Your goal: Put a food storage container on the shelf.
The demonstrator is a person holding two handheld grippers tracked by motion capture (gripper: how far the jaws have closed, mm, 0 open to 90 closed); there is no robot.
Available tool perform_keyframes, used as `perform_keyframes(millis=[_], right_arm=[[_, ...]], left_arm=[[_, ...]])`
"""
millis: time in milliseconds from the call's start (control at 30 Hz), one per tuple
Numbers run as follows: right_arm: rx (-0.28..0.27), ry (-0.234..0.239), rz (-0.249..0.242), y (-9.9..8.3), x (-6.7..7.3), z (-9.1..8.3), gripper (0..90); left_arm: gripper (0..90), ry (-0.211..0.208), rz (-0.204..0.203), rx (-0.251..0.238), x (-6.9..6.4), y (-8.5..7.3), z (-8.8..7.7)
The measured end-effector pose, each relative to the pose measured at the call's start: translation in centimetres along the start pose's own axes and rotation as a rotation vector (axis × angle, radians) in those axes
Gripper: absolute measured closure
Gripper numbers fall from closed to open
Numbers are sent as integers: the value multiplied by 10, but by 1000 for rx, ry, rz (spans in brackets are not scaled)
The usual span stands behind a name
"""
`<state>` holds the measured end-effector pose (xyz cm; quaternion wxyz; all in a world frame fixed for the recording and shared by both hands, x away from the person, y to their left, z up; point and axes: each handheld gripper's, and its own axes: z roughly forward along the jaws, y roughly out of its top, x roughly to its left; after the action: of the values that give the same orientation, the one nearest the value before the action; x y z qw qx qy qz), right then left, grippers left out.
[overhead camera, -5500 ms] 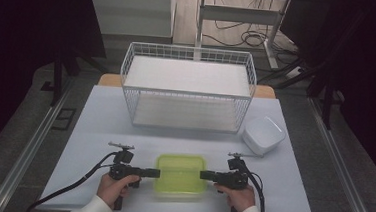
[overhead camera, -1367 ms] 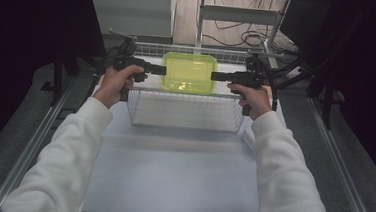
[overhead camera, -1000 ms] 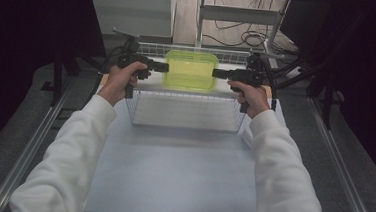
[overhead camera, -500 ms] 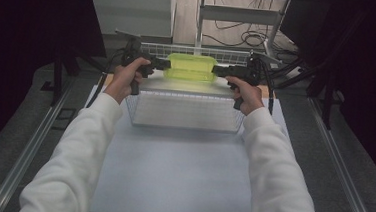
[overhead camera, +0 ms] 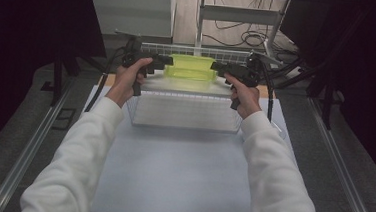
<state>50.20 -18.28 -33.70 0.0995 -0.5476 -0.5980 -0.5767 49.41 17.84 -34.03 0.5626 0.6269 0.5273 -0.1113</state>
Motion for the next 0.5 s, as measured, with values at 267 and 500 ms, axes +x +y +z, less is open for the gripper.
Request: perform_keyframes(millis=[267, 500], right_arm=[[-48, -30, -73, -9, 9, -13, 342], [-49, -42, -201, -19, 19, -34, 316]], left_arm=[[259, 31, 107, -29, -19, -9, -11], [234, 19, 187, -51, -36, -24, -28]])
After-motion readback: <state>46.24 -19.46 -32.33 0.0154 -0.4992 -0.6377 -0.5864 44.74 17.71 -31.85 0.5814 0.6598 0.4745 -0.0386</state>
